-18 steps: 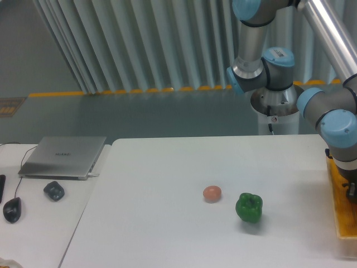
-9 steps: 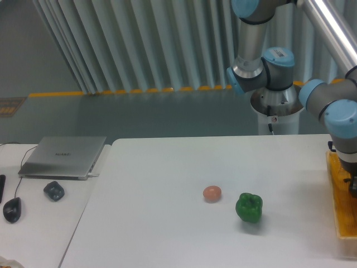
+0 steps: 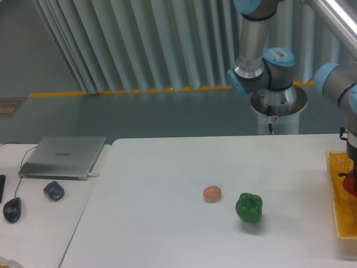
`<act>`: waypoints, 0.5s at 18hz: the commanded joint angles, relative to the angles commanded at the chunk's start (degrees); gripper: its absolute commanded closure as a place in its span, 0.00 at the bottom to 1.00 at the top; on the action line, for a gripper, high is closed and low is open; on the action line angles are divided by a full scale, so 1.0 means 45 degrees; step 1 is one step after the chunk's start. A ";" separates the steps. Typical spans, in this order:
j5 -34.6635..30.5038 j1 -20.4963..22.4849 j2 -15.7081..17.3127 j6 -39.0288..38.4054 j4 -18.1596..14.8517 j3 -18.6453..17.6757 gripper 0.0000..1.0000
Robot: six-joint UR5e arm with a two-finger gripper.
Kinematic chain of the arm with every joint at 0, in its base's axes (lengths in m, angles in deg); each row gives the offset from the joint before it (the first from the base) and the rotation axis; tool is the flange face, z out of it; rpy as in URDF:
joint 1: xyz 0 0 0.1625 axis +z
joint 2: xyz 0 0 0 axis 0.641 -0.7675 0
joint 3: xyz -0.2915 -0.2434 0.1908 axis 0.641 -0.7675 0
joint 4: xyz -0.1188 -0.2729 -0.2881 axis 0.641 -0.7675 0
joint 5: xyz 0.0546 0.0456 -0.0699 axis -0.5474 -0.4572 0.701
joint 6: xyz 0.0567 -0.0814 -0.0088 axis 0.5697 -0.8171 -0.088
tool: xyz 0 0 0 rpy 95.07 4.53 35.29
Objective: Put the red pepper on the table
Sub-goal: 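Lift the red pepper out of the tray and carry it over the table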
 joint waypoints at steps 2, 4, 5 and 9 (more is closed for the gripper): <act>0.0530 0.0000 0.0000 -0.0625 -0.0371 0.0177 0.59; 0.0668 -0.0039 0.0077 -0.0861 -0.0606 0.0197 0.59; 0.0842 -0.0058 0.0175 -0.1113 -0.0781 0.0235 0.59; 0.1840 -0.0389 0.0371 -0.2540 -0.0861 0.0255 0.60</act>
